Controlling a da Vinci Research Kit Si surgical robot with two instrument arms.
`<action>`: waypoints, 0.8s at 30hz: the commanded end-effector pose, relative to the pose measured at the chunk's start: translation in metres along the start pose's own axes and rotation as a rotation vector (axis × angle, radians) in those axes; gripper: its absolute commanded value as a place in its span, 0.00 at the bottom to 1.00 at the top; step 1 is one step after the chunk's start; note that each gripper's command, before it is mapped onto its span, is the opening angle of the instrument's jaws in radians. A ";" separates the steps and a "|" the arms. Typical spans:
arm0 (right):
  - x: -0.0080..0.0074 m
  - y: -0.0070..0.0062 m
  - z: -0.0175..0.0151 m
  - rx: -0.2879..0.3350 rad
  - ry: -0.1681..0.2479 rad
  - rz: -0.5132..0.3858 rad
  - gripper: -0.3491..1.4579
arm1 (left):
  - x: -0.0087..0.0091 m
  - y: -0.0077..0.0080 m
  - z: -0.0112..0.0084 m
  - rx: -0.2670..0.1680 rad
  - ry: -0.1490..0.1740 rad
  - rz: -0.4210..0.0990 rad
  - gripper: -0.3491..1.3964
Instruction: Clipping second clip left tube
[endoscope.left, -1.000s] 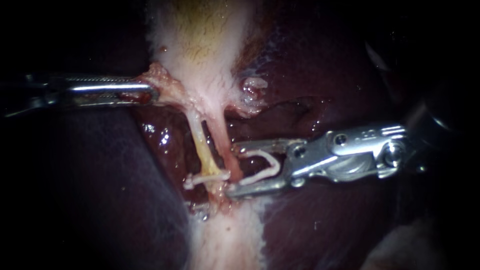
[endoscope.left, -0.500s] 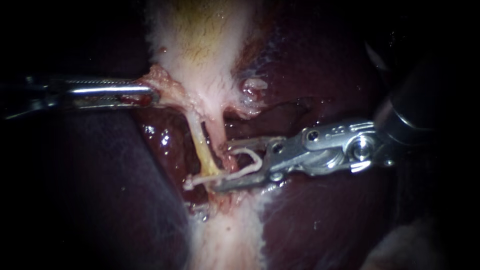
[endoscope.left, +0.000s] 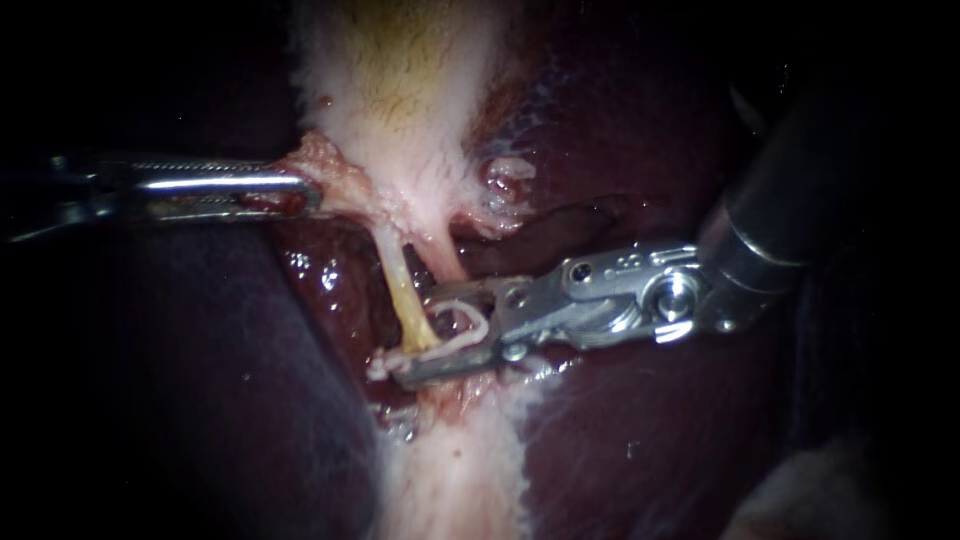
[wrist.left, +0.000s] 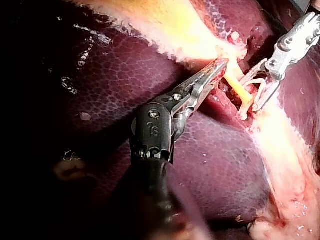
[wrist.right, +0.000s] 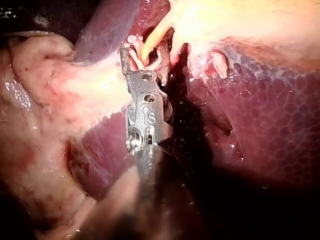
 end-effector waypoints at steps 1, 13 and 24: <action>0.0000 0.0001 0.0003 0.004 -0.004 0.000 0.47 | -0.0001 0.0000 0.0001 -0.001 0.000 0.000 0.00; 0.0009 -0.0013 0.0016 0.100 0.092 0.001 0.47 | -0.0001 0.0000 0.0002 -0.001 0.000 0.000 0.00; 0.0028 -0.0050 0.0019 0.229 0.187 0.005 0.47 | -0.0001 -0.0001 0.0002 -0.002 0.000 0.000 0.00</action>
